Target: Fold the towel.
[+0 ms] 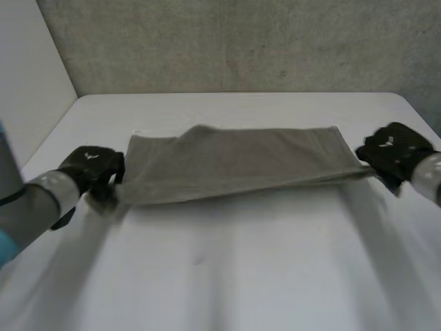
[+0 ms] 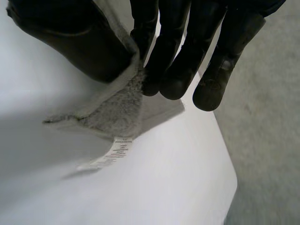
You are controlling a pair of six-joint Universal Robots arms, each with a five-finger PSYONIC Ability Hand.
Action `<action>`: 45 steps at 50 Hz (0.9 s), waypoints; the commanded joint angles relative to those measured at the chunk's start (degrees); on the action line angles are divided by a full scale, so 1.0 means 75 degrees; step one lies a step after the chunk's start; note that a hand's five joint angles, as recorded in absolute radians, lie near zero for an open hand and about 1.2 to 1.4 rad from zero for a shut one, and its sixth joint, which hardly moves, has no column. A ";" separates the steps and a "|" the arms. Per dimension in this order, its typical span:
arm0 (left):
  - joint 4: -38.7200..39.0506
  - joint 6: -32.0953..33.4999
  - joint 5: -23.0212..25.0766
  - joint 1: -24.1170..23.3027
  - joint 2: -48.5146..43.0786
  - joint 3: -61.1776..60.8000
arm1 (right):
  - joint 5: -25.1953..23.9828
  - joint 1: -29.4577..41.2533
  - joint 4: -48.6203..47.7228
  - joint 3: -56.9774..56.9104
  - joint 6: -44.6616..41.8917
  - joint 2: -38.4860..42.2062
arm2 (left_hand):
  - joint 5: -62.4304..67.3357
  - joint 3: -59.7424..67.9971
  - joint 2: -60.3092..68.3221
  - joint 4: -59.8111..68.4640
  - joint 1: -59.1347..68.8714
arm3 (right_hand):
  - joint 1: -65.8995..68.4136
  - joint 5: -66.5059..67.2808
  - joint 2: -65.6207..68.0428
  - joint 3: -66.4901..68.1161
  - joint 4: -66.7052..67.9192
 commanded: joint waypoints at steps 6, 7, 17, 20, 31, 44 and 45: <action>-0.1562 0.0620 0.0823 0.0196 0.2821 -0.1677 | -0.0169 -0.1301 0.2292 0.0823 -0.1632 -0.2348 | 0.1453 0.1376 0.1368 0.1353 0.1516 | 0.0444 0.0205 0.0407 0.0448 0.0403; -0.1586 0.0620 0.0929 0.0208 0.2892 -0.1700 | -0.0274 -0.1312 0.2234 0.0811 -0.1633 -0.2361 | 0.1453 0.1376 0.1368 0.1353 0.1516 | 0.0444 0.0205 0.0407 0.0448 0.0403; -0.1365 0.0702 0.0942 0.0126 0.1374 -0.1129 | -0.0498 -0.1242 0.0866 0.0659 -0.1259 -0.0970 | 0.1453 0.1376 0.1368 0.1353 0.1516 | 0.0444 0.0205 0.0407 0.0448 0.0403; -0.1352 0.0691 0.0930 0.0091 0.0612 -0.0637 | -0.0347 -0.1079 0.0349 0.0390 -0.1025 -0.0395 | 0.1453 0.1376 0.1368 0.1353 0.1516 | 0.0444 0.0205 0.0407 0.0448 0.0403; -0.1305 0.0410 0.0591 -0.0073 -0.1604 0.1437 | 0.0497 0.0023 -0.1268 -0.1226 -0.0649 0.2089 | 0.1453 0.1376 0.1368 0.1353 0.1516 | 0.0444 0.0205 0.0407 0.0448 0.0403; -0.1305 0.0257 -0.0148 -0.0448 -0.3164 0.3407 | 0.0896 0.0621 -0.2266 -0.2552 -0.0672 0.3615 | 0.1453 0.1376 0.1368 0.1353 0.1516 | 0.0444 0.0205 0.0407 0.0448 0.0403; -0.1305 0.0257 -0.0148 -0.0449 -0.3166 0.3409 | 0.0897 0.0621 -0.2266 -0.2552 -0.0672 0.3616 | 0.1453 0.1376 0.1368 0.1353 0.1516 | 0.0444 0.0205 0.0407 0.0448 0.0403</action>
